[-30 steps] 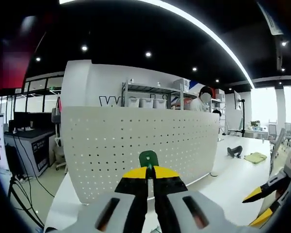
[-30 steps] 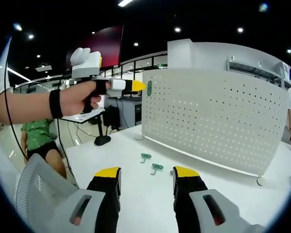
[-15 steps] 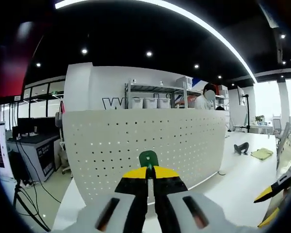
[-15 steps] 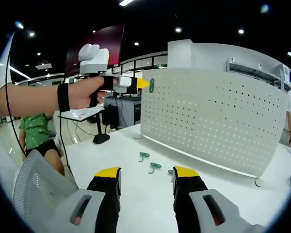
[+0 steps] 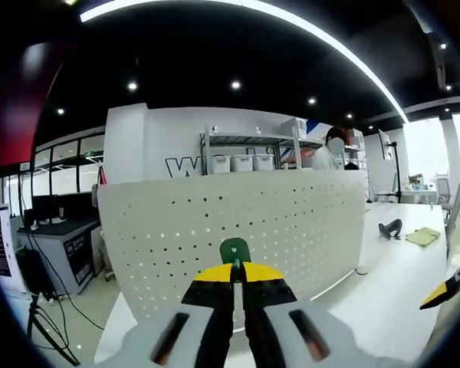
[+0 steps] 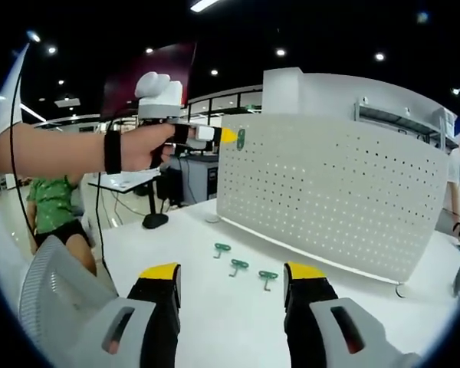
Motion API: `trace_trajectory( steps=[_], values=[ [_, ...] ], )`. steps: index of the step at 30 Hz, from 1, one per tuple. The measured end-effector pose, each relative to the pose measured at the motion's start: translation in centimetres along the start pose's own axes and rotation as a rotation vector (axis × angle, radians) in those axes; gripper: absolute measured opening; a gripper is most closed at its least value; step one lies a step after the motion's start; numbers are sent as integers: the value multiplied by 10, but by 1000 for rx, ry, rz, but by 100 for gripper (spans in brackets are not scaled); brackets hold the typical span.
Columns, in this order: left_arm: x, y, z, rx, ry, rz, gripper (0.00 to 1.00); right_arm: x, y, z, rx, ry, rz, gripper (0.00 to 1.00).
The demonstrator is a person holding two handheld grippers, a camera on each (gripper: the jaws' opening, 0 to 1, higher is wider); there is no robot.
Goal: Insert the hook assembly into the mounting plate slot until the hook locks in place.
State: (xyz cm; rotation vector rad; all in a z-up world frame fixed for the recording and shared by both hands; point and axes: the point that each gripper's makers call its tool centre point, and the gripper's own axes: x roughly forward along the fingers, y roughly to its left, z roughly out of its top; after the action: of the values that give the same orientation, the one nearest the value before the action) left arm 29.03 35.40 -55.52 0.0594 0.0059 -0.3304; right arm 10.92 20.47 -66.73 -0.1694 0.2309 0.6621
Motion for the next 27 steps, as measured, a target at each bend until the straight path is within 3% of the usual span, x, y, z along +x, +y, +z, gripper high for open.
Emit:
trace_trajectory(
  steps=[27],
  values=[
    [28, 1, 23, 44, -17, 41, 2, -9, -7, -7, 41, 7, -34, 58]
  ],
)
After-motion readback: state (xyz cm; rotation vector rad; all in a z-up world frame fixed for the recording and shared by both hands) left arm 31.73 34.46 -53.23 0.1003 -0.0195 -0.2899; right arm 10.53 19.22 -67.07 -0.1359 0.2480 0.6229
